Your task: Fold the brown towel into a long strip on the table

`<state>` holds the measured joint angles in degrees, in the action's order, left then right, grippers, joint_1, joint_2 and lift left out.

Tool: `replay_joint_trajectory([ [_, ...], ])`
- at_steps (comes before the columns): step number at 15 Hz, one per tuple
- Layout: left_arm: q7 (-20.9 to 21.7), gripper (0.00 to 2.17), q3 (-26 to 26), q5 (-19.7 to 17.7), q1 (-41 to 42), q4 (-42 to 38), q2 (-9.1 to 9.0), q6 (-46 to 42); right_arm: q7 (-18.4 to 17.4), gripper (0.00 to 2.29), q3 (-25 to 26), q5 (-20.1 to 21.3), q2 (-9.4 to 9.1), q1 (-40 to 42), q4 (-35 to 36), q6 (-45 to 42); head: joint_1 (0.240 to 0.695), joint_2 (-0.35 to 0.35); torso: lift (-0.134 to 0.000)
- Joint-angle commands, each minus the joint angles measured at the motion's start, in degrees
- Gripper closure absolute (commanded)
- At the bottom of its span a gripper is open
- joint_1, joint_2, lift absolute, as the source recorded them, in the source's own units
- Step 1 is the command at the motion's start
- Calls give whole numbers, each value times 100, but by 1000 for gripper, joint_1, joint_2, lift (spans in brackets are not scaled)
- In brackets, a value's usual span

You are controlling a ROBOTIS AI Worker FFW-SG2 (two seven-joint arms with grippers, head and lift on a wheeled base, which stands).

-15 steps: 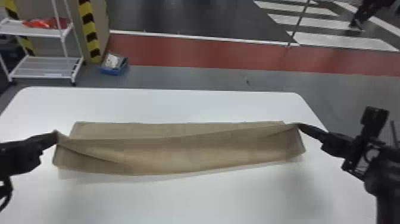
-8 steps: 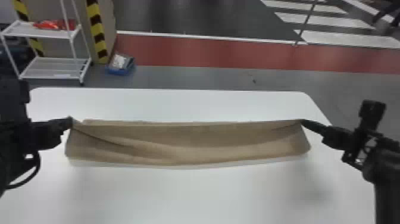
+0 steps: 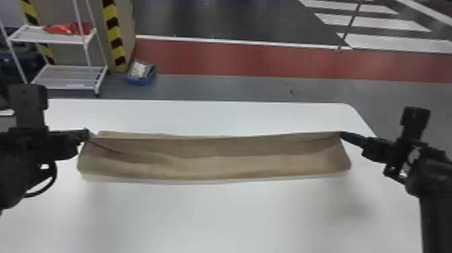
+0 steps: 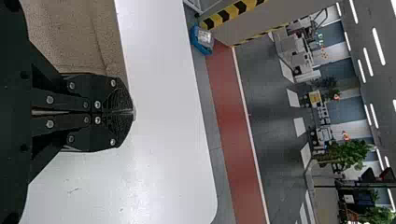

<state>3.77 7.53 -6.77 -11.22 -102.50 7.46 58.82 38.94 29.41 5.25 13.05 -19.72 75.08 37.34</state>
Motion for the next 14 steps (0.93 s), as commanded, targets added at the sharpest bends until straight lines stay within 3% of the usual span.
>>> replay_joint_trajectory([
  [1, -69, 1649, -111, 27, -118, 301, -7, -278, -27, 1541, -84, 28, 22, -49, -204, -187, 695, -141, -123],
  [4, -104, 1612, -190, 53, -144, 345, -7, -454, -62, 1541, -111, 81, 66, -120, -406, -381, 695, -139, -123],
  [5, -104, 1264, -208, 80, -153, 353, -7, -472, -106, 1541, -146, 81, 101, -120, -485, -416, 695, -140, -123],
  [6, -104, 377, -261, 115, -179, 424, 1, -472, -124, 1541, -172, 107, 110, -146, -591, -504, 695, -143, -123],
  [7, -95, -2, -287, 247, -188, 494, 1, -472, -168, 1538, -181, 178, 110, -172, -679, -592, 695, -146, -123],
  [9, -34, -2, -296, 466, -144, 529, 45, -472, -203, 1453, -243, 178, 101, -172, -767, -750, 695, -149, -123],
  [11, 1, 33, -234, 475, 76, 503, 177, -1122, -308, 1399, -313, 187, 101, -181, -811, -838, 695, -144, -123],
  [13, 124, 33, 38, 414, 366, 362, 230, -1632, -475, 778, -339, 178, 93, -181, -811, -855, 695, -127, -123],
  [14, 151, 33, 153, 343, 471, 274, 230, -1632, -484, 751, -383, 178, 93, -181, -811, -855, 695, -122, -123],
])
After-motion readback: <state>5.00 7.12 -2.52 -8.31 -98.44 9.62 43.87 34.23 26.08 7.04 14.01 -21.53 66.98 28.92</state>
